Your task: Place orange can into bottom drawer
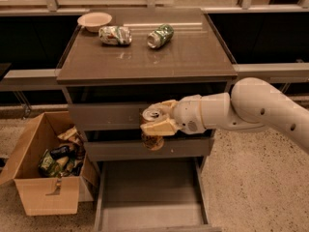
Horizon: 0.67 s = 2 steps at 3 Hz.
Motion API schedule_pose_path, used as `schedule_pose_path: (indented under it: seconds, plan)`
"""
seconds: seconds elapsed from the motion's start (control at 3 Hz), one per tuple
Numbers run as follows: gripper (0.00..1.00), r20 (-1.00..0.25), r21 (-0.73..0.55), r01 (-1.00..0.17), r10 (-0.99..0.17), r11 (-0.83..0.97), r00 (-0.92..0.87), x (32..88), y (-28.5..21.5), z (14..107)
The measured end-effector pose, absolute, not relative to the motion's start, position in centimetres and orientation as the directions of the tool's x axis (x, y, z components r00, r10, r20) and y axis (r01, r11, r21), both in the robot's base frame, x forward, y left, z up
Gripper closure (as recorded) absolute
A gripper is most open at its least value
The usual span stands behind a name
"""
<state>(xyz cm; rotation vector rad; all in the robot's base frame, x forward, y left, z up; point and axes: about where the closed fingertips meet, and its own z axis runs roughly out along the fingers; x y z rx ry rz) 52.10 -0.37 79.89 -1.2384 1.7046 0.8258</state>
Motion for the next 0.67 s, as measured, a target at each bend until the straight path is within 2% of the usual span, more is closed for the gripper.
schedule_pose_path:
  seconds: [0.33, 0.67]
  plan:
    - [1.00, -0.912, 0.051, -0.968, -0.384, 0.246, -0.146, 51.2, -0.2, 73.9]
    - [1.00, -0.922, 0.100, -0.981, -0.356, 0.167, -0.155, 49.9, 0.5, 62.6]
